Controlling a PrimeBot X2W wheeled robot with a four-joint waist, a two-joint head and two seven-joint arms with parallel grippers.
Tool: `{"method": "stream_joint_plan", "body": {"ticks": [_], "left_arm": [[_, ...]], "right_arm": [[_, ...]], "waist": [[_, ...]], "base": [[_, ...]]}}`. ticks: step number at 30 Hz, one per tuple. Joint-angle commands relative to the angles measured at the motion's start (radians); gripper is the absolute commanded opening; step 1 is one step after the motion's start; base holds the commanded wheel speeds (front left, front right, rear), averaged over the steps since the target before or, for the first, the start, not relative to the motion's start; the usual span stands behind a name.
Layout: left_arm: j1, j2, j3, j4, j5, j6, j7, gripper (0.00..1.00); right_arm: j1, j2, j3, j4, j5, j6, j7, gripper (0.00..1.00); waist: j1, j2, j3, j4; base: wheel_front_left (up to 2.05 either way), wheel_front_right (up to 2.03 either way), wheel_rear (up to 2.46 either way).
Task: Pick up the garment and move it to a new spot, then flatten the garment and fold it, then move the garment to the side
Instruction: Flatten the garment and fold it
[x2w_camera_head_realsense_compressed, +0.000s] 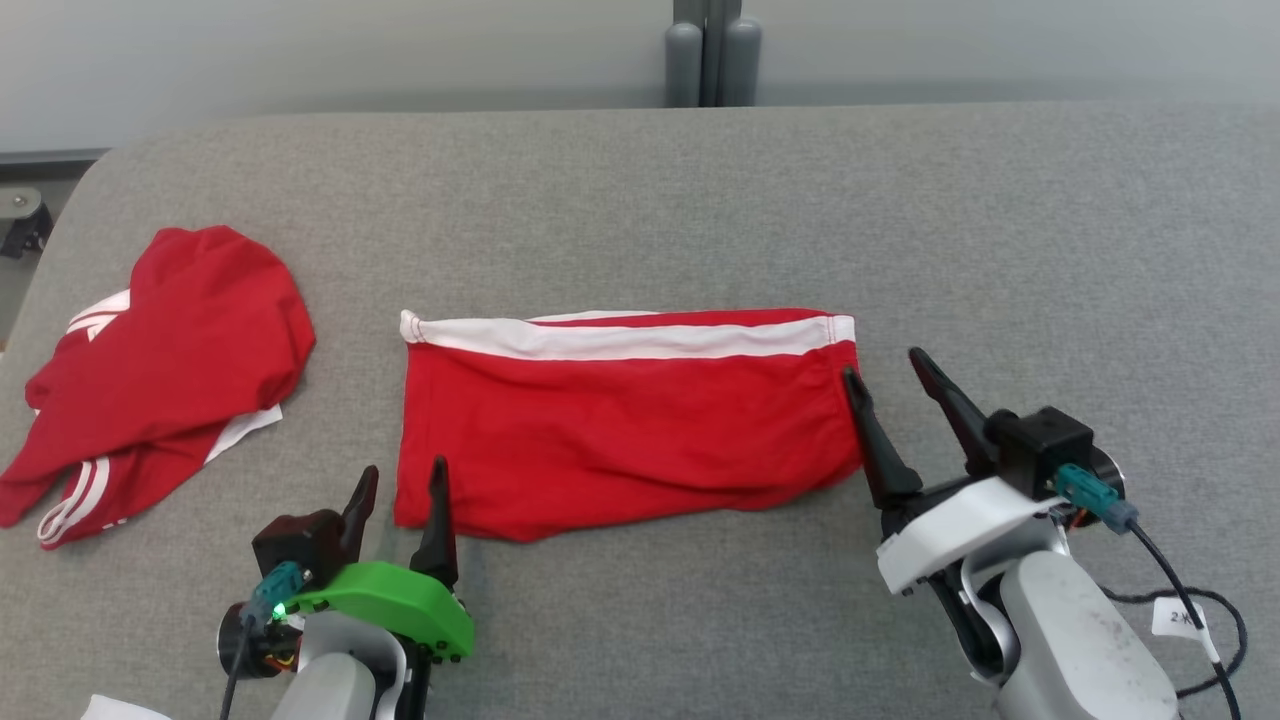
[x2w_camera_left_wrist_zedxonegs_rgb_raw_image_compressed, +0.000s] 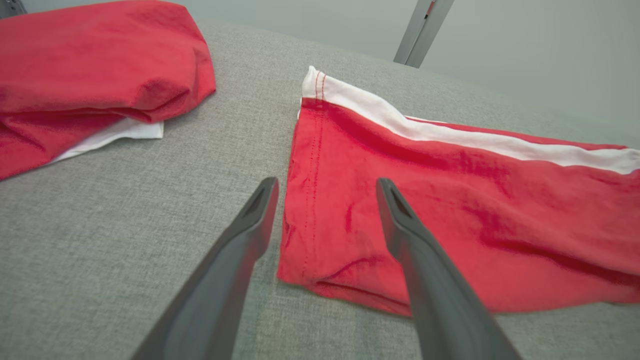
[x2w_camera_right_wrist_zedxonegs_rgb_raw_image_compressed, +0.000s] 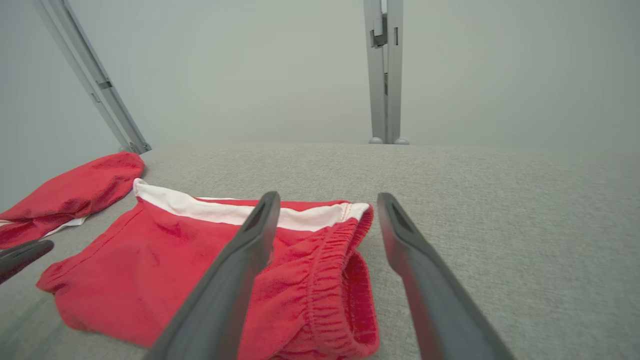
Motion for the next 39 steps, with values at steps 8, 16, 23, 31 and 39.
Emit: {"method": "stream_joint_plan", "body": {"ticks": [8, 16, 23, 31, 39], "left_arm": [[-0.021, -0.014, 0.024, -0.043, 0.063, -0.035, -0.001, 1.00], [-0.014, -0.022, 0.039, -0.051, 0.090, -0.054, -0.001, 1.00], [-0.001, -0.026, 0.059, -0.042, 0.110, -0.064, -0.001, 1.00], [0.000, -0.028, 0.069, -0.039, 0.123, -0.070, -0.001, 1.00], [0.015, -0.029, 0.054, -0.040, 0.120, -0.075, -0.001, 1.00]], "right_arm": [[-0.107, -0.004, -0.022, 0.222, -0.074, -0.001, -0.003, 1.00], [-0.083, -0.005, -0.067, 0.376, -0.048, -0.001, -0.002, 1.00], [-0.042, -0.004, -0.033, 0.380, 0.039, -0.002, -0.001, 0.00], [-0.054, -0.008, -0.134, 0.355, 0.045, -0.003, -0.002, 0.00], [-0.100, -0.078, -0.405, 0.307, -0.020, -0.002, -0.003, 0.00]], "waist": [[0.0000, 0.0000, 0.053, 0.057], [0.0000, 0.0000, 0.070, 0.080], [0.0000, 0.0000, 0.070, 0.074], [0.0000, 0.0000, 0.066, 0.061], [0.0000, 0.0000, 0.050, 0.037]], "base": [[0.00, 0.00, 0.00], [0.00, 0.00, 0.00], [0.00, 0.00, 0.00], [0.00, 0.00, 0.00], [0.00, 0.00, 0.00]]}}
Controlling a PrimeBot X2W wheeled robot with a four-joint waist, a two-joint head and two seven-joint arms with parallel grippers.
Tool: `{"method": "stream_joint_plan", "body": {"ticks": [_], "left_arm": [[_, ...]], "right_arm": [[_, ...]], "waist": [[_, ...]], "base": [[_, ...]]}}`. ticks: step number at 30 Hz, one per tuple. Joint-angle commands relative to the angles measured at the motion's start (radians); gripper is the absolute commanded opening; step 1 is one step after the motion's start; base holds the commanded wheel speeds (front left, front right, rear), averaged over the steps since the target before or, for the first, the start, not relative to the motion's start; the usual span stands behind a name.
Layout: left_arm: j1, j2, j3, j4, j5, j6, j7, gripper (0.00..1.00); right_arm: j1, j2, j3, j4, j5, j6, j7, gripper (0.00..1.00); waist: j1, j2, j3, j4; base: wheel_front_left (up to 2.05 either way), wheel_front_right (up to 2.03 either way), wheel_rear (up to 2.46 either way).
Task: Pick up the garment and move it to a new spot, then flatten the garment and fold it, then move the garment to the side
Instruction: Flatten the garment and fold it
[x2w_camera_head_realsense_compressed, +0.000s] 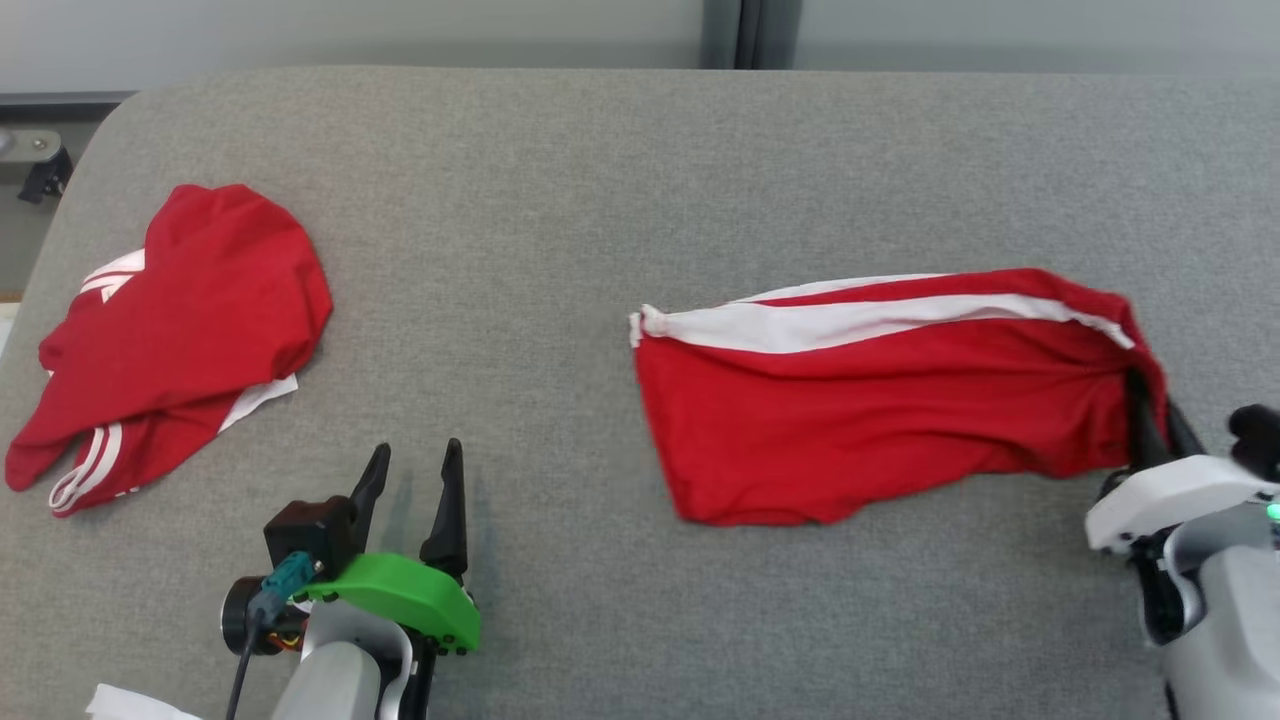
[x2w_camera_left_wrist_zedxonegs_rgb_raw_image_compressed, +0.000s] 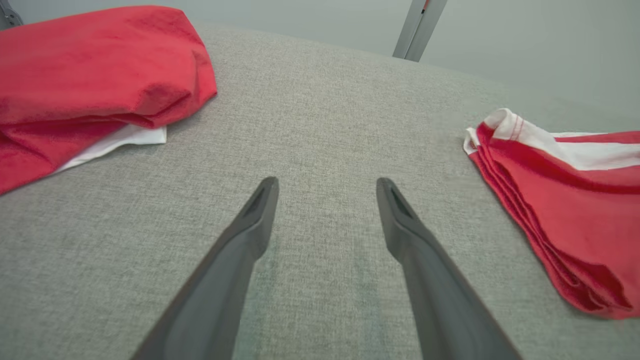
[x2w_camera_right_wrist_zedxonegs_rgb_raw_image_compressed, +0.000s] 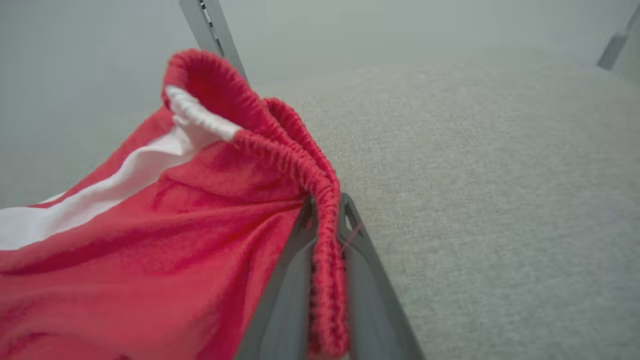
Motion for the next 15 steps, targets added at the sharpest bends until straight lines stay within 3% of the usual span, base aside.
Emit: {"method": "stream_joint_plan", "body": {"ticks": [1, 4, 8, 15], "left_arm": [[0.016, 0.001, -0.002, -0.001, -0.001, -0.004, -0.001, 1.00], [0.022, 0.001, -0.016, 0.005, -0.005, -0.005, -0.001, 1.00], [0.026, 0.001, -0.026, 0.010, -0.008, -0.005, -0.001, 1.00], [0.029, 0.001, -0.044, 0.026, -0.016, -0.006, 0.000, 1.00]], "right_arm": [[-0.008, -0.013, -0.029, -0.008, -0.014, -0.002, -0.002, 0.00], [-0.017, -0.045, -0.079, -0.015, -0.047, -0.002, -0.002, 0.00], [-0.035, -0.037, -0.058, -0.009, -0.065, -0.002, 0.005, 0.00], [-0.029, 0.036, 0.168, -0.063, 0.034, -0.002, 0.077, 0.00]], "waist": [[0.0000, -0.0001, -0.006, -0.008], [0.0000, -0.0001, -0.010, -0.017], [0.0000, -0.0001, -0.014, -0.027], [0.0000, -0.0001, -0.029, -0.029]], "base": [[0.00, 0.00, 0.00], [0.00, 0.00, 0.00], [0.00, 0.00, 0.00], [0.00, 0.00, 0.00]]}}
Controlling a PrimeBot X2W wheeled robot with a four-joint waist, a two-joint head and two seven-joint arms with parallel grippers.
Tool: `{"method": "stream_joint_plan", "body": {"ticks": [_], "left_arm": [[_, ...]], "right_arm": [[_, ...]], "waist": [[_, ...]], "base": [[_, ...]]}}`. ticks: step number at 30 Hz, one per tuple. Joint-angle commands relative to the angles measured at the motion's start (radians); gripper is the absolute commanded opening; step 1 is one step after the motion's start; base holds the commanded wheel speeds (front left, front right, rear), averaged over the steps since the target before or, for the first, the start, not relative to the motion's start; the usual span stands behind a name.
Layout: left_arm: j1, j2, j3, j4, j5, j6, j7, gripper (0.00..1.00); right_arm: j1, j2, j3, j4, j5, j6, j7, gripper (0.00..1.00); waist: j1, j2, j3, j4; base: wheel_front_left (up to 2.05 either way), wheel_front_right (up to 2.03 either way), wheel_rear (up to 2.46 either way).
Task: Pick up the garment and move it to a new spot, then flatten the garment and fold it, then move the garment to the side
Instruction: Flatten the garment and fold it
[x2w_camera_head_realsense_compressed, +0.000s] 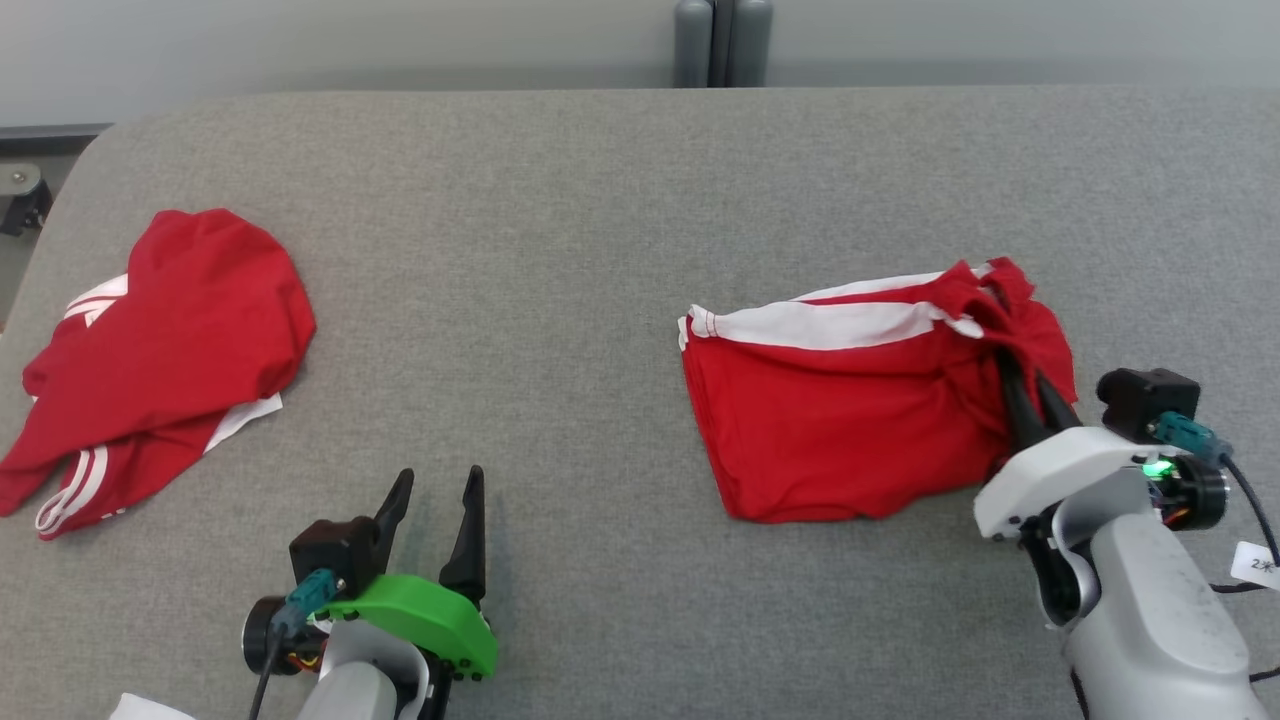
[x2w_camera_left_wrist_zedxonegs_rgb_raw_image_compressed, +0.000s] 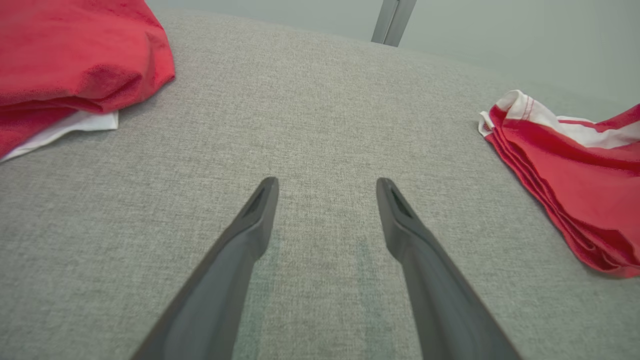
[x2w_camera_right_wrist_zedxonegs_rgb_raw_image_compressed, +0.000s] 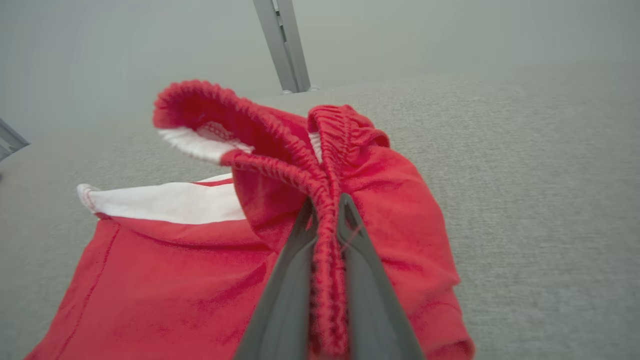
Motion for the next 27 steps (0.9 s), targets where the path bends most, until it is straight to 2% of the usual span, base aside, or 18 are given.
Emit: {"method": "stream_joint_plan", "body": {"ticks": [1, 6, 12, 13, 15, 16, 19, 22, 25, 27], "left_arm": [[0.012, 0.002, -0.003, 0.005, -0.004, -0.001, 0.000, 1.00], [0.020, 0.002, -0.009, 0.022, -0.008, 0.005, 0.000, 1.00], [0.028, 0.002, -0.011, 0.033, -0.011, 0.007, 0.000, 1.00], [0.028, 0.002, -0.011, 0.034, -0.011, 0.007, 0.000, 1.00], [0.028, 0.002, -0.009, 0.035, -0.011, 0.010, 0.000, 1.00], [0.027, 0.002, -0.007, 0.035, -0.010, 0.010, 0.000, 1.00], [0.026, 0.002, 0.002, 0.030, -0.007, 0.014, 0.000, 1.00], [0.028, 0.002, 0.020, 0.015, 0.006, 0.017, 0.000, 1.00], [0.039, 0.002, 0.038, -0.011, 0.021, 0.018, 0.000, 1.00], [0.049, 0.002, 0.048, -0.035, 0.035, 0.019, 0.000, 1.00]], "right_arm": [[0.014, 0.003, 0.034, -0.019, 0.034, -0.001, 0.011, 0.00], [0.035, 0.025, 0.197, -0.080, 0.120, -0.001, 0.043, 0.00], [0.046, 0.031, 0.317, -0.082, 0.187, -0.001, 0.052, 0.00], [0.046, 0.031, 0.333, -0.074, 0.196, -0.001, 0.047, 0.09], [0.039, 0.031, 0.374, -0.063, 0.225, -0.001, 0.030, 0.76], [0.034, 0.031, 0.406, -0.062, 0.252, -0.001, 0.020, 1.00], [0.021, 0.031, 0.487, -0.068, 0.299, -0.001, -0.009, 1.00], [0.006, 0.029, 0.515, -0.061, 0.269, -0.001, -0.049, 1.00], [-0.002, 0.029, 0.474, -0.058, 0.195, -0.001, -0.072, 1.00], [0.006, 0.030, 0.405, -0.077, 0.125, -0.001, -0.077, 1.00]], "waist": [[0.0000, 0.0000, -0.006, 0.005], [0.0000, 0.0000, -0.021, 0.025], [0.0000, 0.0000, -0.031, 0.050], [0.0000, 0.0000, -0.032, 0.053], [0.0000, 0.0000, -0.034, 0.058], [0.0000, 0.0000, -0.033, 0.060], [0.0000, 0.0000, -0.032, 0.059], [0.0000, 0.0000, -0.032, 0.052], [0.0000, 0.0000, -0.039, 0.039], [0.0000, 0.0000, -0.044, 0.030]], "base": [[0.00, 0.00, 0.00], [0.00, 0.00, 0.00], [0.00, 0.00, 0.00], [0.00, 0.00, 0.00], [0.00, 0.00, 0.00], [0.00, 0.00, 0.00], [0.00, 0.00, 0.00], [0.00, 0.00, 0.00], [0.00, 0.00, 0.00], [0.00, 0.00, 0.00]]}}
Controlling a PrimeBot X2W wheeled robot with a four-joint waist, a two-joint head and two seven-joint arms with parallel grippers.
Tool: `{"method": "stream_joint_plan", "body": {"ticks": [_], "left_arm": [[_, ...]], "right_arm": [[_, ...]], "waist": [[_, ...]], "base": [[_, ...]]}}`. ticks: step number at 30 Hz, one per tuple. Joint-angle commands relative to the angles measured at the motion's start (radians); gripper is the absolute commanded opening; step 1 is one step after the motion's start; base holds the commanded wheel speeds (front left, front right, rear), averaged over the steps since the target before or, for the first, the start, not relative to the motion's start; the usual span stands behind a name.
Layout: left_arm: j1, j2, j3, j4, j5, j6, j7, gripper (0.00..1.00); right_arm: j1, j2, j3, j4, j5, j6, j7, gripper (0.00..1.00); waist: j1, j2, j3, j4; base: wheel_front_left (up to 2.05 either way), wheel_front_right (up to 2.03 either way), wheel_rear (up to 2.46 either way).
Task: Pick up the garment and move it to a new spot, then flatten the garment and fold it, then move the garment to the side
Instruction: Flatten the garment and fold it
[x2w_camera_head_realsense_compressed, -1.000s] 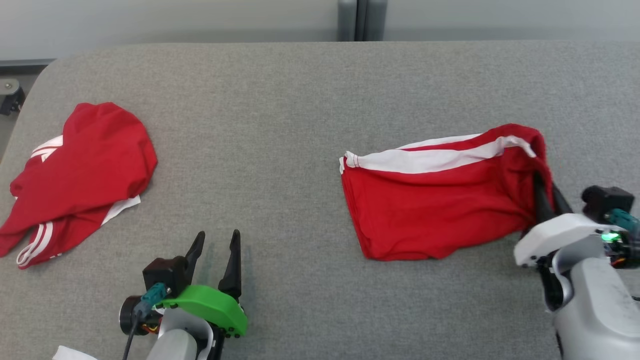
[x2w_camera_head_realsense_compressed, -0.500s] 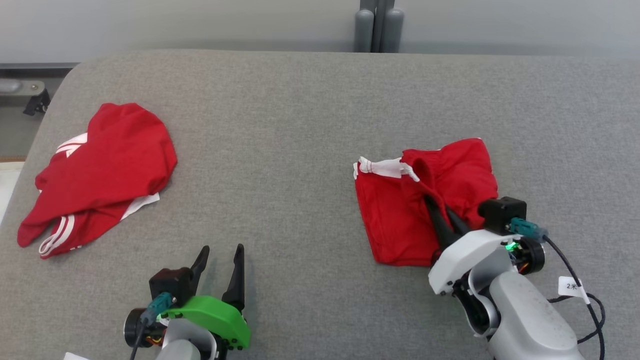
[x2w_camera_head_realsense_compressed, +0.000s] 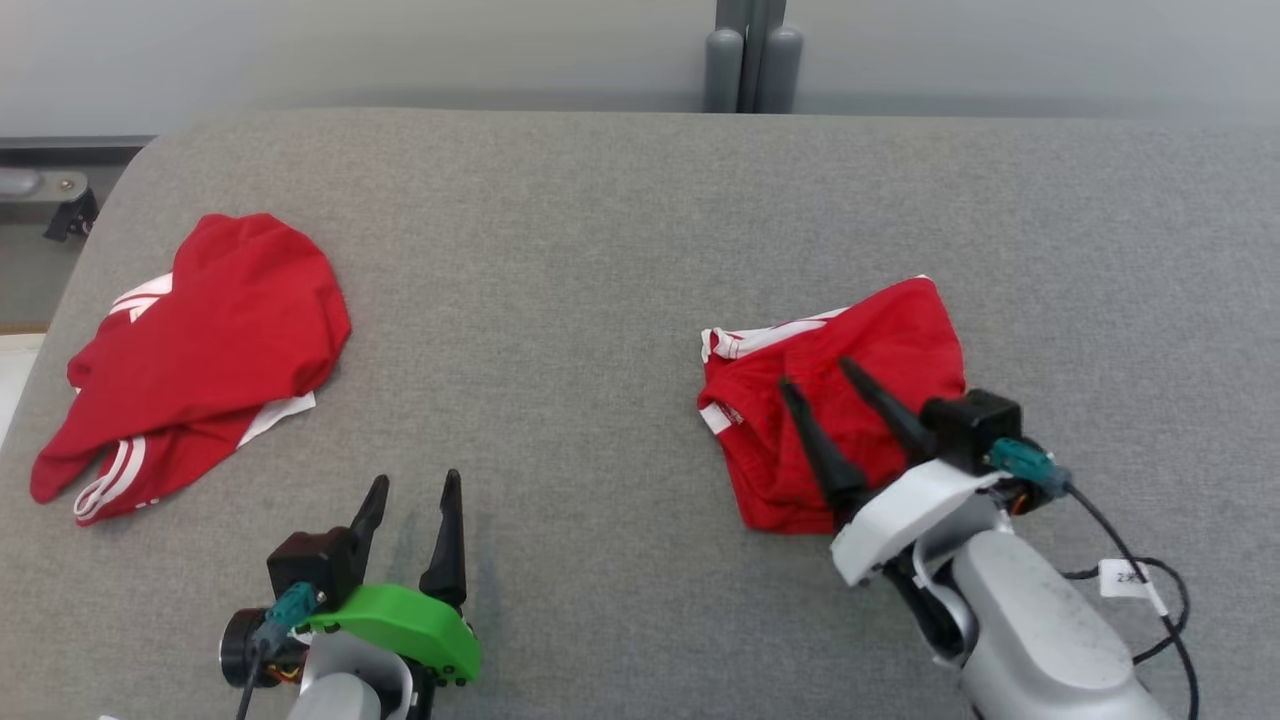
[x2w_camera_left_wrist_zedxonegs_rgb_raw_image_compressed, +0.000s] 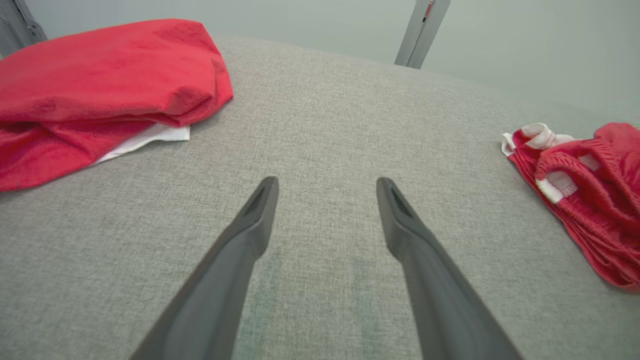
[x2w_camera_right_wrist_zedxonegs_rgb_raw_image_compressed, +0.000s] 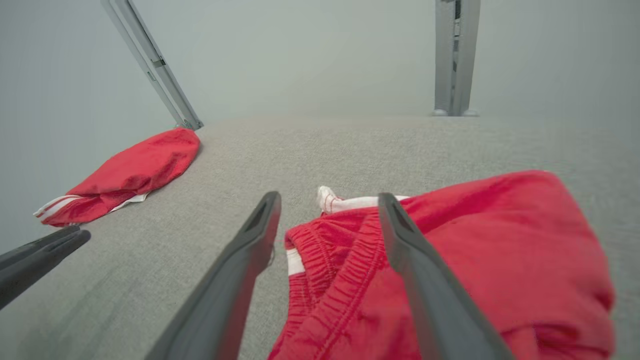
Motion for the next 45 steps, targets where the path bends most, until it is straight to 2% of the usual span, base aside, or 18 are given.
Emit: {"method": "stream_joint_plan", "body": {"ticks": [1, 4, 8, 18, 25, 36, 41, 45], "left_arm": [[0.019, 0.002, 0.016, -0.025, 0.020, 0.002, 0.000, 1.00], [0.038, 0.002, 0.039, -0.083, 0.055, -0.001, 0.000, 1.00], [0.070, 0.002, 0.056, -0.143, 0.090, -0.008, 0.000, 1.00], [0.183, 0.002, 0.067, -0.199, 0.123, -0.018, 0.000, 1.00], [0.234, 0.002, 0.050, -0.202, 0.096, -0.007, 0.000, 1.00], [0.182, 0.002, 0.041, -0.215, 0.085, -0.010, 0.000, 1.00], [0.157, 0.002, 0.033, -0.220, 0.079, -0.013, 0.000, 1.00], [0.142, 0.002, 0.025, -0.215, 0.072, -0.015, 0.000, 1.00]], "right_arm": [[0.014, -0.008, -0.065, -0.039, -0.044, -0.001, -0.005, 1.00], [0.072, -0.005, -0.187, -0.126, -0.134, -0.001, -0.005, 1.00], [0.142, -0.005, -0.277, -0.194, -0.199, -0.001, -0.005, 1.00], [0.309, -0.006, -0.348, -0.184, -0.219, -0.001, -0.006, 1.00], [0.357, -0.005, -0.346, -0.162, -0.217, -0.001, -0.006, 1.00], [0.285, -0.005, -0.326, -0.142, -0.243, -0.001, -0.006, 1.00], [0.200, -0.005, -0.262, -0.126, -0.240, -0.001, -0.006, 1.00], [0.085, -0.006, -0.167, -0.074, -0.206, -0.001, -0.005, 1.00]], "waist": [[0.0000, -0.0001, -0.007, -0.013], [0.0000, -0.0001, -0.016, -0.025], [0.0000, -0.0001, -0.036, -0.038], [0.0000, -0.0001, -0.098, -0.062], [0.0000, -0.0001, -0.100, -0.066], [0.0000, -0.0001, -0.064, -0.046], [0.0000, -0.0001, -0.029, -0.029], [0.0000, -0.0001, -0.002, -0.012]], "base": [[0.00, 0.00, 0.00], [0.00, 0.00, 0.00], [0.00, 0.00, 0.00], [0.00, 0.00, 0.00], [0.00, 0.00, 0.00], [0.00, 0.00, 0.00], [0.00, 0.00, 0.00], [0.00, 0.00, 0.00]]}}
